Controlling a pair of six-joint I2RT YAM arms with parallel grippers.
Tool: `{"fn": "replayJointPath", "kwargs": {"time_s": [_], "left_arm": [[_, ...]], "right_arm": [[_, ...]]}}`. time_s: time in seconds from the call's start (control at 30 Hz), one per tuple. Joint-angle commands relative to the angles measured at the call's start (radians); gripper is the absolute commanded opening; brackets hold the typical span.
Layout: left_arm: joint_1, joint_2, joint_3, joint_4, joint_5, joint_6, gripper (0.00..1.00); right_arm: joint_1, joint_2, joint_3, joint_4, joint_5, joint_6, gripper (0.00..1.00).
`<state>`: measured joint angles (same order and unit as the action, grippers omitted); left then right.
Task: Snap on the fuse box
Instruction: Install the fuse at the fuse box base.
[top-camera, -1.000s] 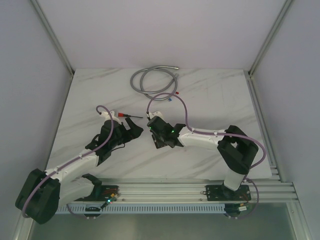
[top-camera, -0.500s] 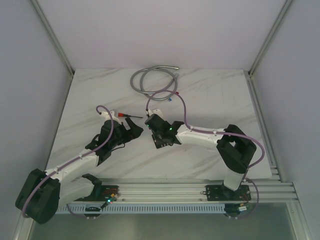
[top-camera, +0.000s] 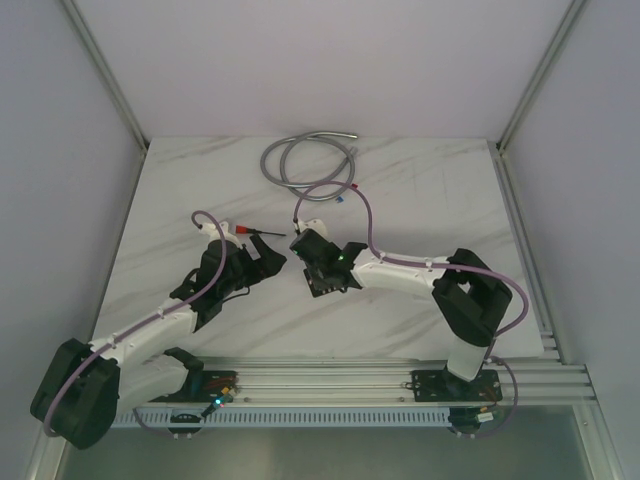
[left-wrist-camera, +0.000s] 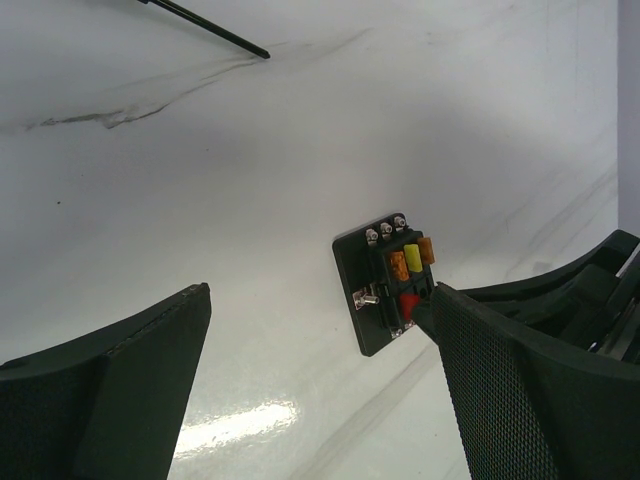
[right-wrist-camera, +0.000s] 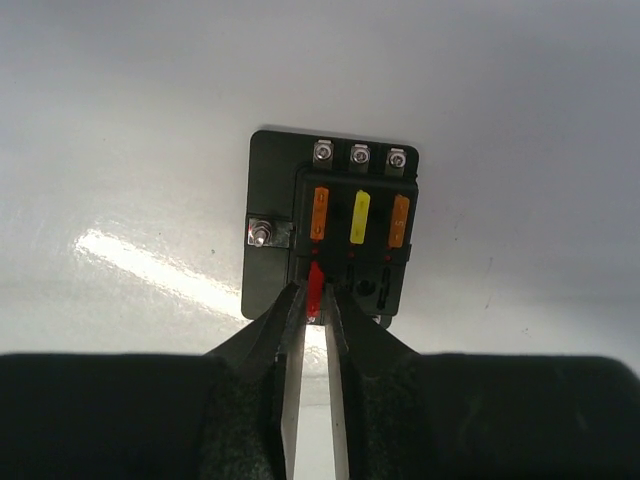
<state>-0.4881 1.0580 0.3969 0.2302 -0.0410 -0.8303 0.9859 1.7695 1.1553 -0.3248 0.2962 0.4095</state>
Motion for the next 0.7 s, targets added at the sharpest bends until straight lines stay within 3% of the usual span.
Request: {"fn": "replayJointPath", "kwargs": {"time_s": [0.0, 0.67], "left_arm": [[0.006, -0.021, -0.016, -0.011, 0.006, -0.003, 1.0], [0.008, -0.031, -0.015, -0.018, 0.001, -0.002, 1.0]], "right_arm": [[0.007, 0.028, 0.037, -0.013, 0.019, 0.02, 0.19], [0.006, 0.063, -0.013, -0.144, -0.02, -0.001, 0.01]]}}
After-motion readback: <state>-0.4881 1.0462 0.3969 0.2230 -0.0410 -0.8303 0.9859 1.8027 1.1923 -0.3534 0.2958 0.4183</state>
